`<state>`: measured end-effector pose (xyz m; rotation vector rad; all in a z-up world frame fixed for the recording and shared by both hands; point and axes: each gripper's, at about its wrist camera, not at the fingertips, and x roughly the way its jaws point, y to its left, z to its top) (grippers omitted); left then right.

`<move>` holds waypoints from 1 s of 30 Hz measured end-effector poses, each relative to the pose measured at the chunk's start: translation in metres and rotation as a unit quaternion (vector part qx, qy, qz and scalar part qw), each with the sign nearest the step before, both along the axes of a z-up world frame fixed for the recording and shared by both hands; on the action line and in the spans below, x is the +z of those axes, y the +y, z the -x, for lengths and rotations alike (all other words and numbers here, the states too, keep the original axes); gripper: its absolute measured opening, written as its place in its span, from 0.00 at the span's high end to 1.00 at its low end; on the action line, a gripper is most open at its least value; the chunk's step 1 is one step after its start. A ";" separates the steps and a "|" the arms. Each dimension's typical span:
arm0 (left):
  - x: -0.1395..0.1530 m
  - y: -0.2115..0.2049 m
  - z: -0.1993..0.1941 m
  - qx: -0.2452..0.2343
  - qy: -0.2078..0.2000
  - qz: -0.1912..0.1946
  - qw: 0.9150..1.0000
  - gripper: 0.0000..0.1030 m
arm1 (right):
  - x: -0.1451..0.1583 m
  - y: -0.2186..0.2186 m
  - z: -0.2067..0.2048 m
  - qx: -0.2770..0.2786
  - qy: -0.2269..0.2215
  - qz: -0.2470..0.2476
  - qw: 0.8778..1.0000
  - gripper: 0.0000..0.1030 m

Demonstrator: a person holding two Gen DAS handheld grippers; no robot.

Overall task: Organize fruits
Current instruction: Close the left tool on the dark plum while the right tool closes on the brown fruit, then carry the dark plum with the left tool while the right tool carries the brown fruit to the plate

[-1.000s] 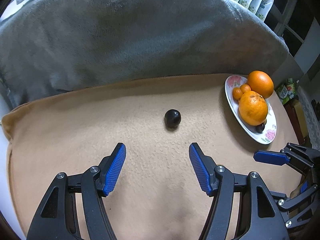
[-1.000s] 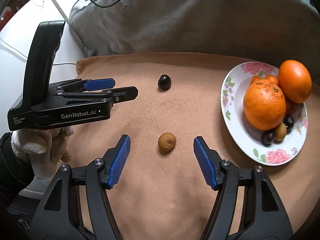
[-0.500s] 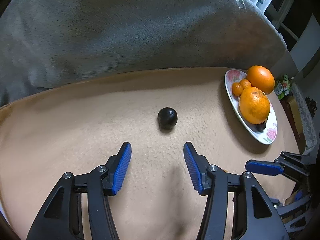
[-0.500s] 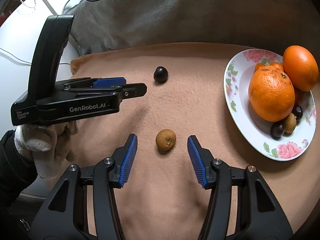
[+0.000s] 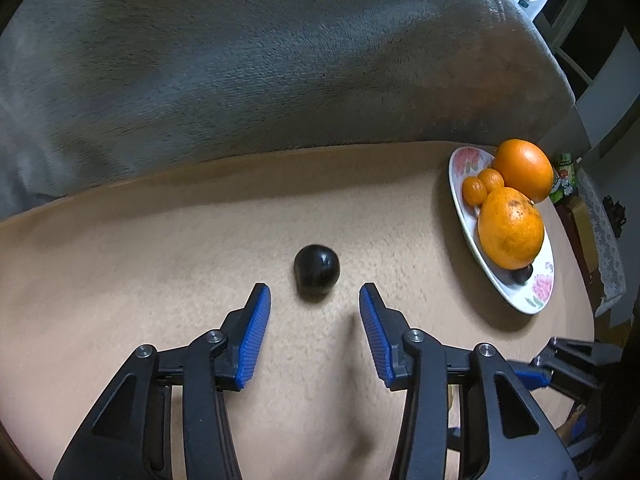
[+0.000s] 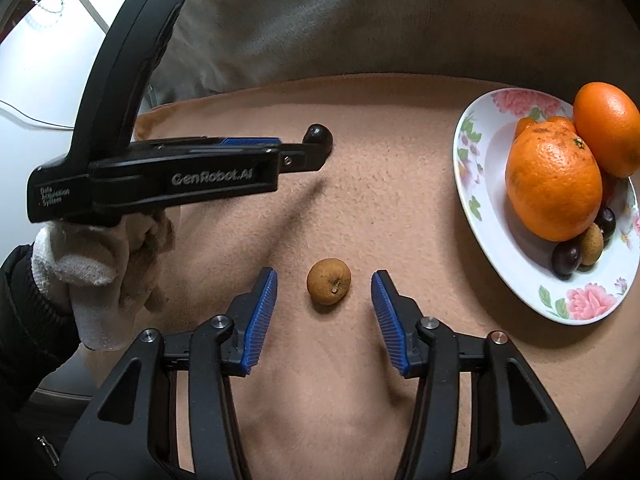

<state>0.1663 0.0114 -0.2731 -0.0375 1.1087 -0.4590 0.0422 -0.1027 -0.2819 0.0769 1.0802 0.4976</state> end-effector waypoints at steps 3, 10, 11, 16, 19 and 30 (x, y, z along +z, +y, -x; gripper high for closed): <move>-0.003 0.000 -0.004 0.002 0.006 0.006 1.000 0.59 | -0.003 -0.001 -0.002 -0.002 0.005 -0.002 1.000 0.54; -0.004 0.000 -0.009 0.003 0.006 0.010 1.000 0.64 | -0.007 0.003 -0.011 0.002 0.008 0.000 1.000 0.57; -0.003 0.001 -0.009 0.002 0.005 0.009 1.000 0.67 | -0.008 0.004 -0.014 0.004 0.010 0.002 1.000 0.58; -0.004 0.002 -0.009 0.004 0.006 0.011 1.000 0.69 | -0.008 0.010 -0.015 0.010 0.012 0.009 1.000 0.59; -0.004 0.004 -0.008 0.004 0.006 0.010 1.000 0.69 | -0.012 0.012 -0.017 0.013 0.016 0.013 1.000 0.59; -0.003 0.004 -0.007 0.001 -0.002 0.005 1.000 0.80 | -0.020 0.018 -0.023 0.026 0.021 0.020 0.999 0.73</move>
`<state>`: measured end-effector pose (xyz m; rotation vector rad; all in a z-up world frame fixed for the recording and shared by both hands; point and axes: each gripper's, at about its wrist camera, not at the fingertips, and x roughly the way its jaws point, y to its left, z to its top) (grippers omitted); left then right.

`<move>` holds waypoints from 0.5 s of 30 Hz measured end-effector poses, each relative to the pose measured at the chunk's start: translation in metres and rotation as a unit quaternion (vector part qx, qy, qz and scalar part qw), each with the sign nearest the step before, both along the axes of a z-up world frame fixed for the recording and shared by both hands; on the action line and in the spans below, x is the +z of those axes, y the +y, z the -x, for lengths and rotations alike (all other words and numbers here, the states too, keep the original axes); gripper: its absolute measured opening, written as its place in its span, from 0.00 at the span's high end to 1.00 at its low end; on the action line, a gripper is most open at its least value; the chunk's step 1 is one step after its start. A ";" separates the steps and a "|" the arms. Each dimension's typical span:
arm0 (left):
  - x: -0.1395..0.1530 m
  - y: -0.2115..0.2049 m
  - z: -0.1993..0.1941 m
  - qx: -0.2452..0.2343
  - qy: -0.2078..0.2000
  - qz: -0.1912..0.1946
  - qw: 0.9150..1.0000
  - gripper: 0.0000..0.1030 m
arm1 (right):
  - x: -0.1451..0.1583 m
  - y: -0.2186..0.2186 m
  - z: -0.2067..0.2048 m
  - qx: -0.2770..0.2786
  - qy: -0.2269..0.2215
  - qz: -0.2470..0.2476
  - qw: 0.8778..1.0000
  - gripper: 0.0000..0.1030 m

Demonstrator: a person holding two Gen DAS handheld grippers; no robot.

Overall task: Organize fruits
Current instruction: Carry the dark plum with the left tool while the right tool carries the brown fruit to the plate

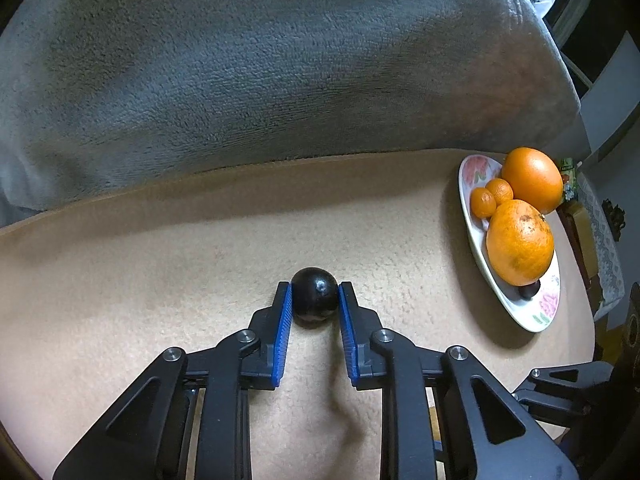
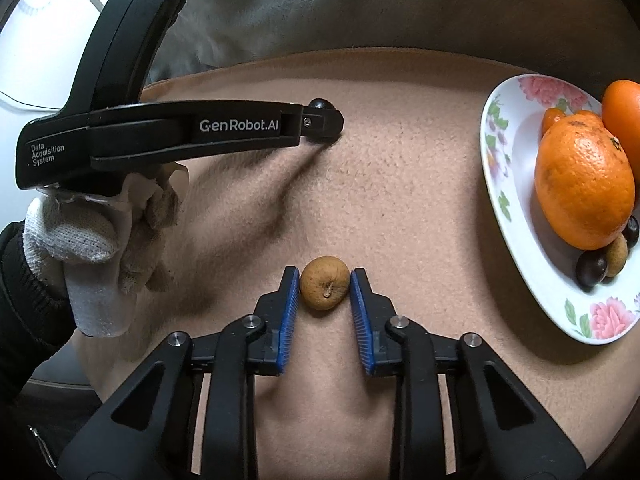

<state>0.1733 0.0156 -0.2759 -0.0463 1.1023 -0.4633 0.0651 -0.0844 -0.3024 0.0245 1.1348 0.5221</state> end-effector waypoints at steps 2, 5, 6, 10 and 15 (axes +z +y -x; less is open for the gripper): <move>0.001 0.000 0.000 0.000 -0.001 0.000 1.000 0.80 | 0.000 0.001 -0.001 0.001 -0.002 0.001 1.000 0.73; 0.002 -0.001 0.001 -0.001 -0.003 0.001 1.000 0.80 | 0.002 0.000 0.000 0.001 -0.007 -0.001 1.000 0.73; 0.004 0.000 0.002 -0.002 -0.003 0.002 1.000 0.80 | 0.003 0.001 0.001 0.001 -0.009 -0.001 1.000 0.73; 0.010 0.002 0.006 -0.005 -0.008 0.003 1.000 0.80 | 0.013 -0.004 0.002 0.000 -0.018 -0.003 1.000 0.73; 0.017 0.001 0.008 -0.006 -0.011 0.005 1.000 0.80 | 0.024 -0.010 0.003 -0.002 -0.027 -0.006 1.000 0.73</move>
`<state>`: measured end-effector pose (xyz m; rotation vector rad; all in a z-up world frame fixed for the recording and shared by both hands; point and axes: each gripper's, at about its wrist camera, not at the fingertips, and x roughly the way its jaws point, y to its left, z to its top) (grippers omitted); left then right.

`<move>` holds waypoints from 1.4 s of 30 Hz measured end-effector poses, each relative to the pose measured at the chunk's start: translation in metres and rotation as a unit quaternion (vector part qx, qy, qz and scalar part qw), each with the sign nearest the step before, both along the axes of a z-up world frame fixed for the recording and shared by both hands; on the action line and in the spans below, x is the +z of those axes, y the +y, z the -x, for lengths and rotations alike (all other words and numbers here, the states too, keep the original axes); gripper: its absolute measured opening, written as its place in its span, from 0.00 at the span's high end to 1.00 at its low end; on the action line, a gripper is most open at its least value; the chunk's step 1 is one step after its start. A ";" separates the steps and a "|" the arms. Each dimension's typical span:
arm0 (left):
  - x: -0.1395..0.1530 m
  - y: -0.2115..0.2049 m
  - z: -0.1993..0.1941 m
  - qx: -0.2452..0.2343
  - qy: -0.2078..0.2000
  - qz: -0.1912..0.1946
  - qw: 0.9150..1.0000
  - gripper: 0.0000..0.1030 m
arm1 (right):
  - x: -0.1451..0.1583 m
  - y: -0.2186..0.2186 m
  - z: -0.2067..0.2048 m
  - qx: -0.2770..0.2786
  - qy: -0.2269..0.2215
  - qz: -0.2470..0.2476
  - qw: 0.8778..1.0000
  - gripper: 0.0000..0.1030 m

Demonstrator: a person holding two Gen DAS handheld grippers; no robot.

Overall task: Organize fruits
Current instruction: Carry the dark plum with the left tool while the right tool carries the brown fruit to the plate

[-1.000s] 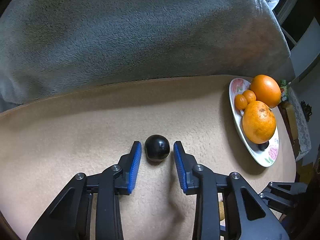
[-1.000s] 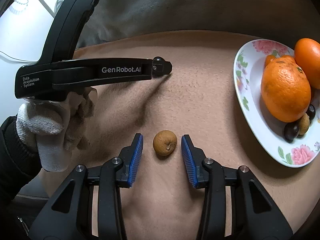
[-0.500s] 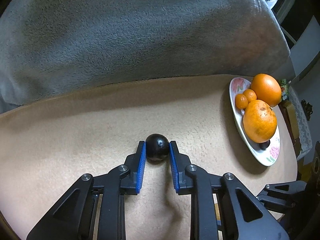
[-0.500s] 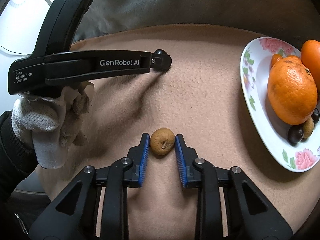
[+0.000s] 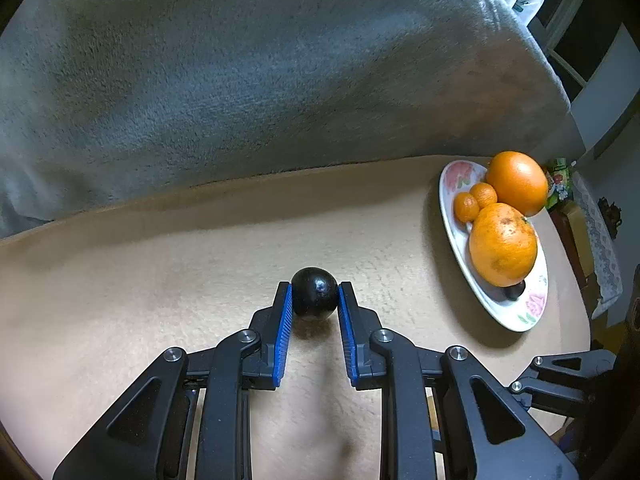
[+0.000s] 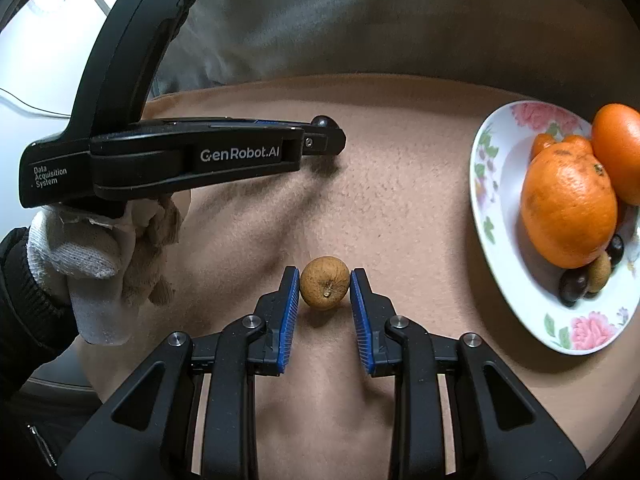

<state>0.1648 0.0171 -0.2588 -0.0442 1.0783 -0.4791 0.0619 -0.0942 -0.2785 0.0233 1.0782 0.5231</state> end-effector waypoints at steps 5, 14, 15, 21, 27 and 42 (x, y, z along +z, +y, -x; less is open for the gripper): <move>0.012 -0.003 0.003 -0.002 -0.007 0.003 1.000 0.80 | 0.008 -0.013 0.006 -0.011 -0.005 -0.006 1.000 0.73; 0.032 -0.022 0.008 -0.014 -0.019 0.008 1.000 0.80 | 0.030 -0.043 0.013 -0.028 -0.017 -0.010 0.999 0.74; 0.034 -0.025 0.008 -0.016 -0.021 0.008 1.000 0.80 | 0.032 -0.047 0.012 -0.029 -0.018 -0.010 0.999 0.73; 0.044 -0.050 0.008 -0.027 -0.027 0.011 0.999 0.80 | 0.038 -0.066 0.009 -0.044 -0.025 -0.011 0.999 0.74; 0.054 -0.073 0.007 -0.037 -0.031 0.013 0.999 0.80 | 0.042 -0.085 0.007 -0.053 -0.026 -0.008 0.998 0.73; 0.055 -0.114 -0.004 -0.048 -0.030 0.007 0.998 0.80 | 0.050 -0.134 0.001 -0.058 -0.025 0.002 0.998 0.74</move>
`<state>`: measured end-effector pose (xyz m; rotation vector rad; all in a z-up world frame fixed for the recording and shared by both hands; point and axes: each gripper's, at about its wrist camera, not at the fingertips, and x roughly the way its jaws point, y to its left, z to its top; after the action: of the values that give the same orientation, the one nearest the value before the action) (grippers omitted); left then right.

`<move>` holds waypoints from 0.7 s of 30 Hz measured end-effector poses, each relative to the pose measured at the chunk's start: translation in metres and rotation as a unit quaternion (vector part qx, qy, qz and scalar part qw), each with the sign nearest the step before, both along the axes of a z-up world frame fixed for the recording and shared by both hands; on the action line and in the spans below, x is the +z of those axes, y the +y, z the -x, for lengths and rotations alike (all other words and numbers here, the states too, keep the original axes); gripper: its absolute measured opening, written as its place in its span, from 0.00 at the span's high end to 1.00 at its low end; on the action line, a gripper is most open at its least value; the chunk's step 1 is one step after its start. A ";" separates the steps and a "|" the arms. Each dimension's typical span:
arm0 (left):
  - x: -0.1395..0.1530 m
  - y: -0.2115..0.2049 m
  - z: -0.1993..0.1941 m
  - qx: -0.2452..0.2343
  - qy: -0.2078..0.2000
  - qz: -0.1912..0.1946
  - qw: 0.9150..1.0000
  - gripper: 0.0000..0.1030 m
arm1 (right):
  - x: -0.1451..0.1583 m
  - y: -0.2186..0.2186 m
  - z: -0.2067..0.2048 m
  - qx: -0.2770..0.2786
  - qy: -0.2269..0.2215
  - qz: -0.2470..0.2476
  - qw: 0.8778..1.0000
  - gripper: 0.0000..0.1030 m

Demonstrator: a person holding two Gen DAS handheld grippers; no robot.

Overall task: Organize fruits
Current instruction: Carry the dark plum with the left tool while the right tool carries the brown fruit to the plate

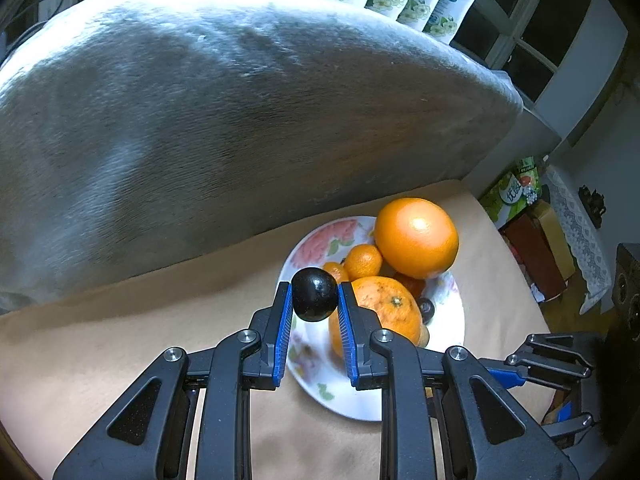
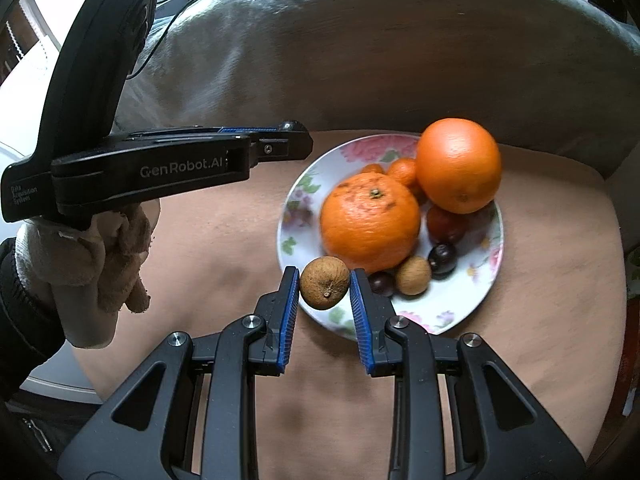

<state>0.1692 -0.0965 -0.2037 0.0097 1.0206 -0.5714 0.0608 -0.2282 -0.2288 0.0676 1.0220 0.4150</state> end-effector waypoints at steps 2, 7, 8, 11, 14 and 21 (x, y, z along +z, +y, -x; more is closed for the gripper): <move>-0.001 -0.003 -0.002 -0.001 0.002 -0.002 1.000 0.80 | 0.001 -0.005 0.001 -0.002 0.001 0.000 1.000 0.74; -0.003 -0.011 -0.006 -0.001 0.005 -0.006 1.000 0.80 | -0.002 -0.011 -0.002 -0.004 0.005 -0.002 1.000 0.74; -0.003 -0.012 -0.007 -0.001 0.006 -0.007 1.000 0.80 | -0.003 -0.012 -0.002 -0.004 0.005 -0.003 1.000 0.74; -0.003 -0.017 -0.008 -0.002 0.008 -0.008 1.000 0.80 | -0.004 -0.015 -0.005 -0.005 0.008 -0.004 1.000 0.74; -0.004 -0.019 -0.008 -0.001 0.009 -0.008 1.000 0.80 | -0.007 -0.016 -0.009 -0.006 0.011 -0.005 1.000 0.74; -0.004 -0.024 -0.009 -0.001 0.012 -0.009 1.000 0.80 | -0.010 -0.017 -0.014 -0.010 0.015 -0.007 1.000 0.73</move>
<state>0.1777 -0.1200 -0.2080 0.0199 1.0503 -0.5645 0.0750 -0.2447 -0.2393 0.0965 1.0470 0.4039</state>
